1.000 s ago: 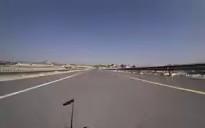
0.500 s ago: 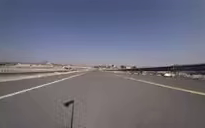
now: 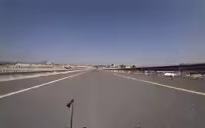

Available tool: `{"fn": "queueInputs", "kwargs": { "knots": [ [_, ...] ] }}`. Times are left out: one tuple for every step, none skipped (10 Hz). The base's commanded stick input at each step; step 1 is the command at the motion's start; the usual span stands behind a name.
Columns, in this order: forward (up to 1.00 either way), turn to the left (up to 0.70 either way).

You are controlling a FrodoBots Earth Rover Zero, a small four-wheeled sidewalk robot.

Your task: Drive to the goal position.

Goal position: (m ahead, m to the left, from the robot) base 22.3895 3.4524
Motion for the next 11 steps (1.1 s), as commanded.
{"fn": "queueInputs", "kwargs": {
  "knots": [
    [1.00, 0.00],
    [1.00, 0.00],
    [1.00, 0.00],
    [1.00, 0.00],
    [1.00, 0.00],
    [1.00, 0.00],
    [1.00, 0.00],
    [1.00, 0.00],
    [1.00, 0.00],
    [1.00, 0.00],
    [1.00, 0.00]
  ]
}}
